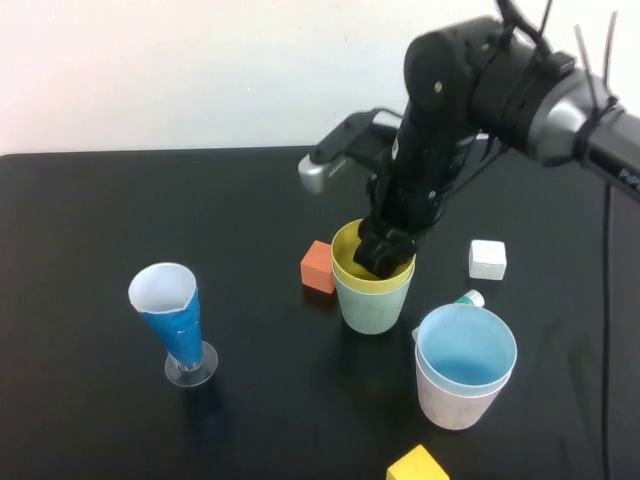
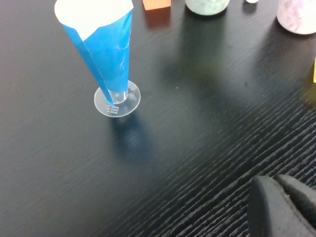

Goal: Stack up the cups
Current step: Pick up the green cup, then place the green cup on the blue cup

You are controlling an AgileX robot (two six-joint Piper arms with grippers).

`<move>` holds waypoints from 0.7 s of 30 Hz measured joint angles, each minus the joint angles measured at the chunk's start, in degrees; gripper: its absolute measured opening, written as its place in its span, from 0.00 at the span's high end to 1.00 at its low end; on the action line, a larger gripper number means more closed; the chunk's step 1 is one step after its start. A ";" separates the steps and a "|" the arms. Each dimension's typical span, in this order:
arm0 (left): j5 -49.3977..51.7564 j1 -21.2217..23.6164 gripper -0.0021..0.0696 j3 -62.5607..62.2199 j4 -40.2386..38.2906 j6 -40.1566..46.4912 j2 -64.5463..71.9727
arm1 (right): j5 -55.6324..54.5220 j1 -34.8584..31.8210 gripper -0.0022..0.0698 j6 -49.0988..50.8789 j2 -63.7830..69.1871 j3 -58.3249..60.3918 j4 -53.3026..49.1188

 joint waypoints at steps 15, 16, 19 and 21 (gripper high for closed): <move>0.00 0.00 0.97 0.00 -1.95 0.00 0.00 | -0.02 0.00 0.88 -1.54 -14.30 0.48 -3.89; 0.00 0.00 0.97 0.00 -2.18 0.00 0.00 | -0.02 0.00 0.88 -1.47 -16.46 0.48 -3.63; 0.00 0.00 0.97 0.00 -2.56 0.00 0.00 | 0.47 0.00 0.88 -1.23 -24.17 0.48 -1.64; 0.00 0.00 0.97 0.00 -2.68 0.00 0.00 | 0.48 0.00 0.89 -1.23 -28.46 1.21 -0.01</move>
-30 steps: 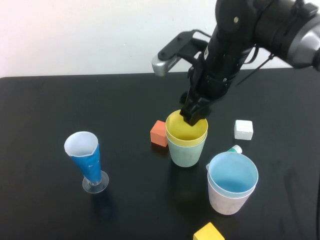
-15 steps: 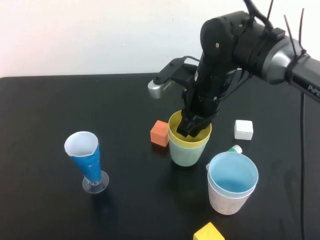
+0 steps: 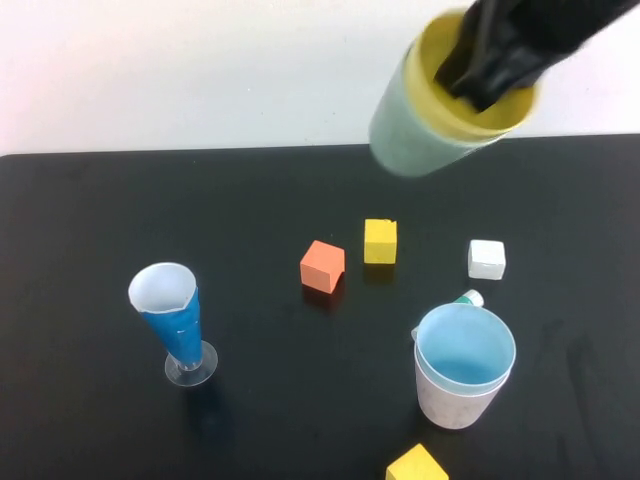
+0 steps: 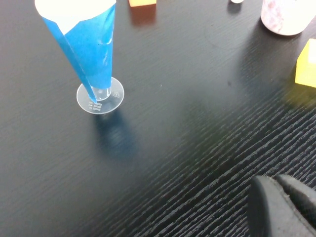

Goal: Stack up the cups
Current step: Place the green cup on the blue cup

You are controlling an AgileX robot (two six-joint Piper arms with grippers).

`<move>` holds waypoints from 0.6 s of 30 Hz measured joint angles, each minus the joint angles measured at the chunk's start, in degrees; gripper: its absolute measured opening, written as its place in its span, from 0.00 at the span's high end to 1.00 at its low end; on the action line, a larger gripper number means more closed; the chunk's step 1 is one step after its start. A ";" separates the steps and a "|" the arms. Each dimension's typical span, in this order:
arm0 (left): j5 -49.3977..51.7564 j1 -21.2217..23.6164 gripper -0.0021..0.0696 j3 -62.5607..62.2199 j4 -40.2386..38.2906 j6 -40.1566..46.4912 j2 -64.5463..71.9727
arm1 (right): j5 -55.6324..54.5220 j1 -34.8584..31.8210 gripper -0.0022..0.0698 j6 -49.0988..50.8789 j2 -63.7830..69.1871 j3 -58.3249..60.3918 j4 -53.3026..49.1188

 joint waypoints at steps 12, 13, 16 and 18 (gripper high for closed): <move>0.00 0.00 0.97 0.00 -0.08 0.24 0.00 | 0.00 0.20 0.89 -0.07 -7.11 24.26 -1.69; 0.00 0.00 0.97 0.00 -0.08 0.24 0.00 | 0.00 0.20 0.89 -0.07 -6.99 25.27 -1.96; -0.45 0.00 0.97 0.00 -0.08 0.24 0.00 | 0.00 0.20 0.89 0.02 -6.43 27.38 -3.05; -0.84 0.00 0.97 0.00 -0.08 0.24 0.00 | 0.00 0.20 0.89 0.02 -5.95 27.77 -3.86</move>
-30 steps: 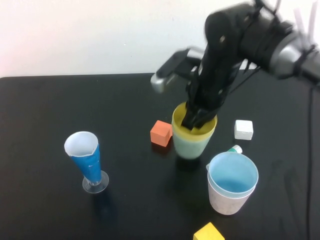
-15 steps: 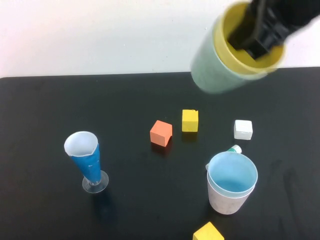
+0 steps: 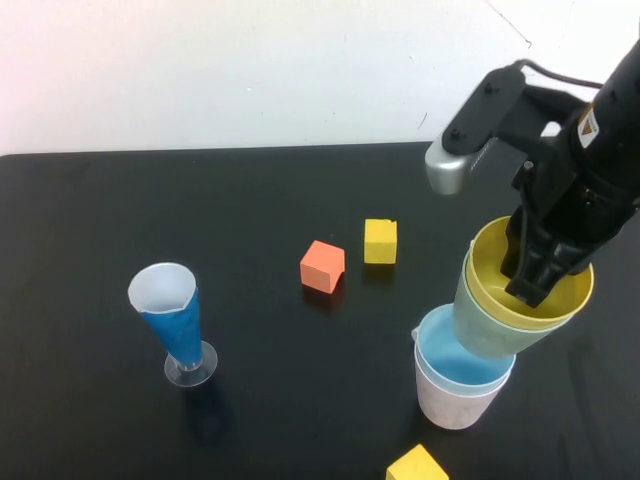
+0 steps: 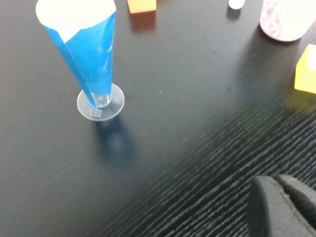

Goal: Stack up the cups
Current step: Place the green cup on the blue cup

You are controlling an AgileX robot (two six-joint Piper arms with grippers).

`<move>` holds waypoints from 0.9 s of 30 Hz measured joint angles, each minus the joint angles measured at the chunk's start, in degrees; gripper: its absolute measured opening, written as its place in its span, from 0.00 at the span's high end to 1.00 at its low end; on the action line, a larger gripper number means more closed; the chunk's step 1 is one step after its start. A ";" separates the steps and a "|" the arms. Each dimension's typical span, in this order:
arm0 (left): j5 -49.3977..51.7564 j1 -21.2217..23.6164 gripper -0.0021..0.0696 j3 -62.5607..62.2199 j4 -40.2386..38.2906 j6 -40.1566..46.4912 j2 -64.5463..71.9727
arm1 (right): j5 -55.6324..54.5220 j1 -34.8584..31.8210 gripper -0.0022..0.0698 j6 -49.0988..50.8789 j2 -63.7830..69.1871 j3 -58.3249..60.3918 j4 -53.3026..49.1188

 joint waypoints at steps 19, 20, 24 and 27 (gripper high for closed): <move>-2.16 0.00 0.97 0.00 0.00 0.00 0.00 | -0.32 0.00 0.90 -1.25 3.20 -0.01 3.02; -2.16 0.00 0.97 0.00 0.00 0.00 0.00 | -0.32 0.00 0.90 -1.34 3.43 -0.01 3.14; -2.16 0.00 0.97 0.00 0.00 0.00 0.00 | -0.32 0.00 0.90 -1.48 4.30 -0.01 3.12; -2.16 0.00 0.97 0.00 0.00 0.00 0.00 | -0.44 0.00 0.87 -1.48 4.80 -0.01 3.12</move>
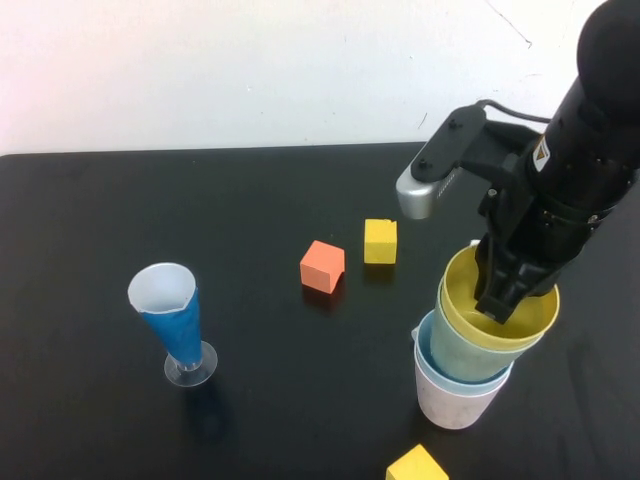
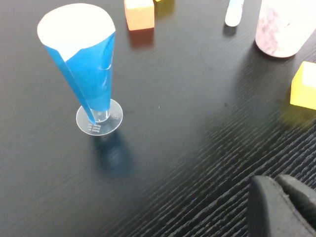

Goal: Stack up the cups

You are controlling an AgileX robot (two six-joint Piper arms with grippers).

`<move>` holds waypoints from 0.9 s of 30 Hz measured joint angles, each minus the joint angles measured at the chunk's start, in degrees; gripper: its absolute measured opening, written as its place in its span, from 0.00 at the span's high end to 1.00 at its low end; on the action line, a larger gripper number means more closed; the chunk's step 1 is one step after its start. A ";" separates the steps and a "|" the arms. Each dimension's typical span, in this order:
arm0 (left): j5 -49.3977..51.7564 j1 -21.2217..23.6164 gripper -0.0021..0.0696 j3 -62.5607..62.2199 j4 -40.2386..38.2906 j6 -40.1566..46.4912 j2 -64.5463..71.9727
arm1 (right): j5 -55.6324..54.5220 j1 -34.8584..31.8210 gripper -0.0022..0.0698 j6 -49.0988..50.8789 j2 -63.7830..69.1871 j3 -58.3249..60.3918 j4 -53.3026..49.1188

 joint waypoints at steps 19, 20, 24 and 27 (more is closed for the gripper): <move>-0.64 0.00 0.97 0.00 6.95 -13.13 0.00 | -5.74 0.00 0.52 5.50 -6.52 0.66 -1.81; -0.64 0.00 0.97 0.00 8.49 -15.99 0.00 | -7.45 0.00 0.52 5.53 -8.00 1.47 -1.22; -0.64 0.00 0.97 0.00 13.37 -22.68 -1.04 | -17.67 0.12 0.52 5.17 -17.47 8.59 2.36; 0.05 0.00 0.97 0.00 15.95 -24.79 -2.81 | -26.02 0.12 0.55 4.66 -25.24 17.15 3.12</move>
